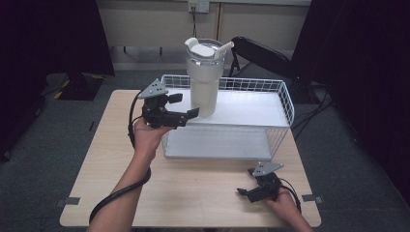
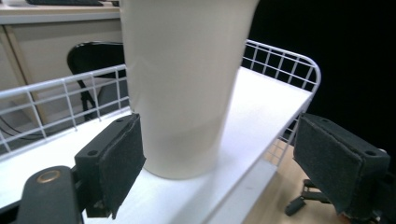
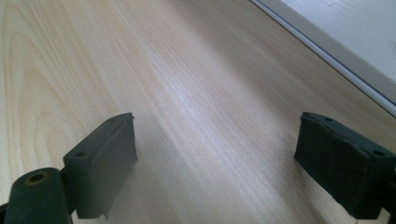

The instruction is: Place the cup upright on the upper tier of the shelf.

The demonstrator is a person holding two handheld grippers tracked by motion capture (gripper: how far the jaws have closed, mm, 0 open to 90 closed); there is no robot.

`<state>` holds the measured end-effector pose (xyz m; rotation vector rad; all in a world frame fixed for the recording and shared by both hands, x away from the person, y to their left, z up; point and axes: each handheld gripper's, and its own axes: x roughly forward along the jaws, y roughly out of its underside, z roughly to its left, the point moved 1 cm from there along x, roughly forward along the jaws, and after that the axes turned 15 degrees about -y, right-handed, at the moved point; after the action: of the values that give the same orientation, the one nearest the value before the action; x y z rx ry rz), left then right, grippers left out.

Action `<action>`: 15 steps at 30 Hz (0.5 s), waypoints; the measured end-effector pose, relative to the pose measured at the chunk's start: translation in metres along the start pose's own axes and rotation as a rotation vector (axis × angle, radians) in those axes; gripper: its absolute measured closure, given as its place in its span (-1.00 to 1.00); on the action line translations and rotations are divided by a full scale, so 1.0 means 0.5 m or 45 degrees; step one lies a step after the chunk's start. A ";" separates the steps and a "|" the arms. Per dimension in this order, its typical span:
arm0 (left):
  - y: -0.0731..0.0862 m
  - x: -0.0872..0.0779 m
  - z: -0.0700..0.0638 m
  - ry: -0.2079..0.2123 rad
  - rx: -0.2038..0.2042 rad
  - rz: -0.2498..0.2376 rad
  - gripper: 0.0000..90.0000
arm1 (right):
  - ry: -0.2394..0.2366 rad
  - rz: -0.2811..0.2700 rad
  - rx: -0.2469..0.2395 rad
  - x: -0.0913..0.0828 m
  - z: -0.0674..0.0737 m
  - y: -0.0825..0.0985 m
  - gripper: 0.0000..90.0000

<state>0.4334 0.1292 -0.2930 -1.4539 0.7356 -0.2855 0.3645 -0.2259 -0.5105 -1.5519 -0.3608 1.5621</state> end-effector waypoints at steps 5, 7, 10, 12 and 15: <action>0.010 -0.015 -0.003 0.021 0.012 0.000 -0.65 | 0.000 0.000 0.000 0.000 0.000 0.000 -0.74; 0.015 -0.022 -0.006 0.021 0.027 0.008 -0.65 | 0.000 0.000 0.000 0.000 0.000 0.000 -0.74; 0.024 -0.031 -0.007 0.022 0.036 0.020 -0.65 | 0.000 0.000 0.000 0.000 0.000 0.000 -0.74; 0.030 -0.037 -0.007 0.028 0.029 0.020 -0.65 | 0.000 0.000 0.000 0.000 0.000 0.000 -0.74; 0.039 -0.044 -0.007 0.031 0.034 0.022 -0.64 | 0.000 0.000 0.001 0.000 0.000 0.000 -0.74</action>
<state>0.4100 0.1422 -0.3052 -1.4203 0.7611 -0.2992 0.3645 -0.2259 -0.5105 -1.5512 -0.3602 1.5626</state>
